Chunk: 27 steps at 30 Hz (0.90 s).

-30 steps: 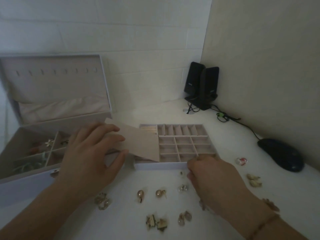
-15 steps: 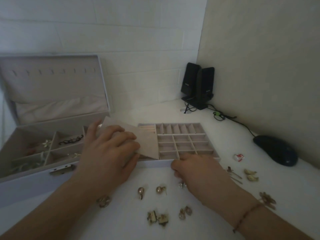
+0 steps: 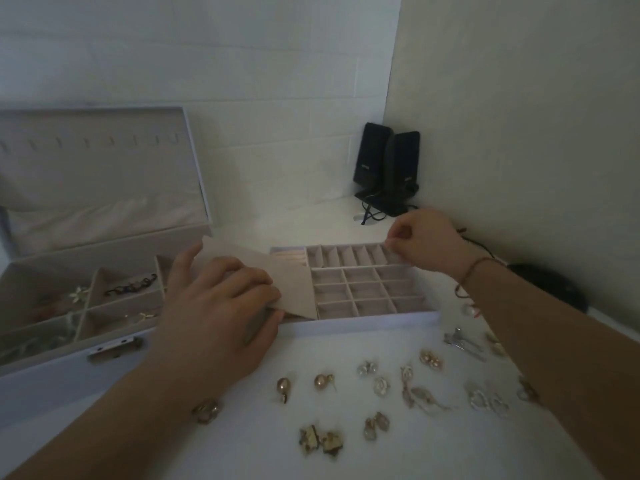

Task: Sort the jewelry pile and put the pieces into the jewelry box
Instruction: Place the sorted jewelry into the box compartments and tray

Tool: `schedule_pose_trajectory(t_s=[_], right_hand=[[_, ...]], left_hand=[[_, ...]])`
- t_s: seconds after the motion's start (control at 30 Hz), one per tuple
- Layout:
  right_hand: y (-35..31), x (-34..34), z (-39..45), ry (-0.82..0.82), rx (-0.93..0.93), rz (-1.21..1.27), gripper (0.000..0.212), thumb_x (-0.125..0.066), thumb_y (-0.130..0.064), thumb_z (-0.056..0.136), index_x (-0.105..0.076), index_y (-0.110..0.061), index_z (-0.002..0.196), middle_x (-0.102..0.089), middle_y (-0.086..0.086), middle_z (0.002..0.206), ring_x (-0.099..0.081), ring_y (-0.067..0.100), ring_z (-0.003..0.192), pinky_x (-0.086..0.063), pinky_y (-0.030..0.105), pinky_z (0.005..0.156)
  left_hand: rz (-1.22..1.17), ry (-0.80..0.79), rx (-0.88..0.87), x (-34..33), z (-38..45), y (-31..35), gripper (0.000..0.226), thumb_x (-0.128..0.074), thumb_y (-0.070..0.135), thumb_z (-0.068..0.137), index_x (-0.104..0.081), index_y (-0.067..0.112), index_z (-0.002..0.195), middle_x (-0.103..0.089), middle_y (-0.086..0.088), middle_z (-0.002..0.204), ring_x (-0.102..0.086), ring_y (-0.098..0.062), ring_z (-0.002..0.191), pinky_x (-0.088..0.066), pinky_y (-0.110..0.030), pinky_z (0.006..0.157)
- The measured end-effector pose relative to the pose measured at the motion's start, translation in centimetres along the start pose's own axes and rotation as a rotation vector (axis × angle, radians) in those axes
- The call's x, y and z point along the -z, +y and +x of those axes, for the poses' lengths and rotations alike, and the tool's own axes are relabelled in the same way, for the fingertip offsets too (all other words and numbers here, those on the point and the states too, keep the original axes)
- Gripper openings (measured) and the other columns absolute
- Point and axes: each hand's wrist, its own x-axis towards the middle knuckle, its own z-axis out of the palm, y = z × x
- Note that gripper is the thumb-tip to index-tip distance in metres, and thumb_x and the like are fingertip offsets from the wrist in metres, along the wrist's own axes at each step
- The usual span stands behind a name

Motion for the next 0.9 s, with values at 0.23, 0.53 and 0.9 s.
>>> schedule_pose_trajectory(t_s=[0.23, 0.53, 0.9], right_hand=[[0.7, 0.1, 1.2, -0.107, -0.056, 0.055, 0.014, -0.068, -0.019, 0.083, -0.070, -0.015, 0.070, -0.064, -0.004, 0.053, -0.054, -0.002, 0.039, -0.043, 0.010, 0.048], [4.7, 6.4, -6.9, -0.057, -0.059, -0.033, 0.020, -0.076, -0.015, 0.078, -0.068, -0.033, 0.081, -0.066, -0.010, 0.082, -0.056, -0.002, 0.058, -0.040, 0.010, 0.059], [5.7, 4.6, -8.4, -0.380, -0.016, -0.174, 0.023, -0.080, -0.024, 0.073, -0.063, -0.039, 0.070, -0.065, -0.012, 0.085, -0.060, 0.002, 0.064, -0.053, 0.025, 0.071]], left_hand=[[-0.013, -0.007, -0.003, 0.0, 0.0, -0.2, 0.021, -0.063, 0.038, 0.081, -0.077, 0.024, 0.086, -0.074, 0.008, 0.096, -0.067, -0.026, 0.091, -0.035, -0.062, 0.103], [-0.004, 0.010, 0.006, 0.0, 0.0, -0.1, 0.025, -0.060, 0.039, 0.083, -0.078, 0.023, 0.085, -0.074, 0.007, 0.095, -0.068, -0.026, 0.089, -0.033, -0.062, 0.103], [-0.003, 0.009, 0.004, 0.1, 0.1, 0.1, 0.028, -0.057, 0.040, 0.084, -0.078, 0.021, 0.085, -0.074, 0.007, 0.095, -0.067, -0.028, 0.088, -0.034, -0.060, 0.103]])
